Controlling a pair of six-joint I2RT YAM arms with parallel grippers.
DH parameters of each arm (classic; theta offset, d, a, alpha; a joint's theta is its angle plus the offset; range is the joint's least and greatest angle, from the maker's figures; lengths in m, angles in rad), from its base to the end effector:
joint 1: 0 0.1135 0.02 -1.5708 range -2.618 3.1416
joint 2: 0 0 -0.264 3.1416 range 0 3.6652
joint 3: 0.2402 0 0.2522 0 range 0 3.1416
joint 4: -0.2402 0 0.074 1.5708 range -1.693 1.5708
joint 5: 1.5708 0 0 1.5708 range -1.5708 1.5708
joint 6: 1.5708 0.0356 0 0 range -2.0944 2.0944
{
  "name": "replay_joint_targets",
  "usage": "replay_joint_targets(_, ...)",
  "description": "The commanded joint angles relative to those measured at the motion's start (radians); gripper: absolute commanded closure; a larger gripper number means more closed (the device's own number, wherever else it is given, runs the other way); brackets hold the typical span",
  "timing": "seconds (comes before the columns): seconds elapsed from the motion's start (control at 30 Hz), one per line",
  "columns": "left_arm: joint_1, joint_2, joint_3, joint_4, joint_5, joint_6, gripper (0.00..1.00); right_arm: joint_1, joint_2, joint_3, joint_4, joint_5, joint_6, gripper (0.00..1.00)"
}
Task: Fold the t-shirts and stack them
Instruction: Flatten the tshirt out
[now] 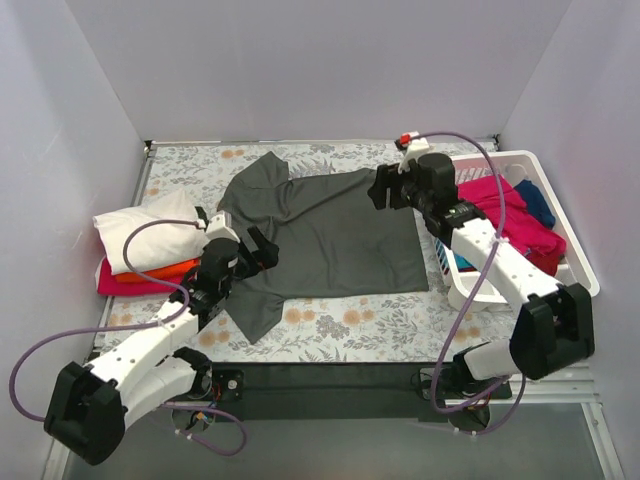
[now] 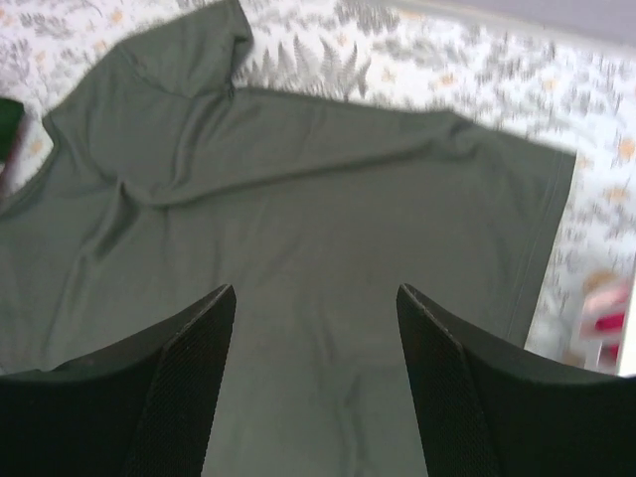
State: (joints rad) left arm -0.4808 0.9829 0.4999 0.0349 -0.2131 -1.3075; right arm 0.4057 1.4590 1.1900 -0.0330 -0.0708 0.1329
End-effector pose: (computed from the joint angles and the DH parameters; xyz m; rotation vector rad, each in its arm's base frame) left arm 0.1954 -0.0934 0.2254 -0.9857 1.8911 -0.9007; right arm 0.3180 0.1393 0.3360 -0.3065 1.8703 0.4356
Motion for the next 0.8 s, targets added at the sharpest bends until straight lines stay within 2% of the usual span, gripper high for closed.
replay_joint_targets(0.0,-0.039,-0.128,-0.046,-0.264,-0.089,-0.110,0.05,0.013,-0.141,-0.168,0.018,0.038,0.049,0.40)
replay_joint_targets(0.2,-0.085,-0.306,-0.103,-0.473,-0.089,-0.269,0.05,0.015,-0.334,-0.344,0.001,0.100,0.050,0.39)
replay_joint_targets(0.43,-0.111,-0.381,-0.118,-0.662,-0.051,-0.516,0.06,0.013,-0.399,-0.440,-0.002,0.108,0.039,0.37)
replay_joint_targets(0.6,-0.203,-0.299,-0.035,-0.838,-0.172,-0.639,0.06,0.010,-0.393,-0.454,-0.001,0.094,0.033,0.37)
replay_joint_targets(0.77,-0.277,-0.210,0.014,-0.989,-0.190,-0.811,0.05,0.002,-0.367,-0.446,-0.001,0.078,0.030,0.37)
